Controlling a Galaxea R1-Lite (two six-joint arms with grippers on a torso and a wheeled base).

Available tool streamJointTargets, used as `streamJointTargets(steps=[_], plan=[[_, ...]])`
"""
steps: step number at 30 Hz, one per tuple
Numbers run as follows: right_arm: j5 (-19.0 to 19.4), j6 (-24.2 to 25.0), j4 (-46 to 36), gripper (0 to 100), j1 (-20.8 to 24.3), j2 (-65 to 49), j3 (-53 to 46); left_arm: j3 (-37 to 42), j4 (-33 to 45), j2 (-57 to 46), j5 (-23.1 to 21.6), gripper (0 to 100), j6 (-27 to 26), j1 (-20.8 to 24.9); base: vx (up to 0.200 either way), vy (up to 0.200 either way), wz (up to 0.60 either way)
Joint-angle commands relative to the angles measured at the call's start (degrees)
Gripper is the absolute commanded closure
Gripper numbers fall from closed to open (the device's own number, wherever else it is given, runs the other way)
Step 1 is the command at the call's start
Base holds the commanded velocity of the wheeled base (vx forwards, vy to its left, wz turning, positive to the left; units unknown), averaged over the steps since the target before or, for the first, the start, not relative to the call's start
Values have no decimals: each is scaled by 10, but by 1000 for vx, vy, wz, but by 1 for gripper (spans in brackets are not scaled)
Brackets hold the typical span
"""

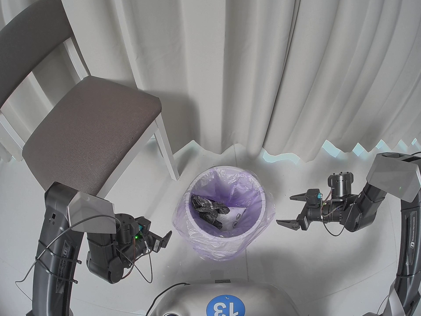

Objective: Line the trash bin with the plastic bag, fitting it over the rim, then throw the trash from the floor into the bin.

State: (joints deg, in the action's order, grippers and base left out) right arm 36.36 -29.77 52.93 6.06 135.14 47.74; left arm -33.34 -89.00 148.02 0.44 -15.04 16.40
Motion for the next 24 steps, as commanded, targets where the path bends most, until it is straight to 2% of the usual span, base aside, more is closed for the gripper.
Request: streamJointTargets(steps=[1,5,9,13,18,24], plan=[[0,0,21,0,-7,-39,-46,35,-10,-28,5,0,5,5,0,0,0],[0,1,53,0,-16,-56,-76,54,-10,-40,7,0,8,8,0,0,0],[0,10,85,0,-24,-90,-104,53,-10,-77,5,0,34,29,0,0,0],[-5,53,110,0,-24,-134,-131,38,-10,-114,9,0,42,65,0,0,0],[-11,96,187,0,-25,-171,-176,49,-10,-159,17,0,42,96,0,0,0],[-88,178,284,0,-15,-196,-190,41,-10,-215,38,0,45,137,0,0,0]])
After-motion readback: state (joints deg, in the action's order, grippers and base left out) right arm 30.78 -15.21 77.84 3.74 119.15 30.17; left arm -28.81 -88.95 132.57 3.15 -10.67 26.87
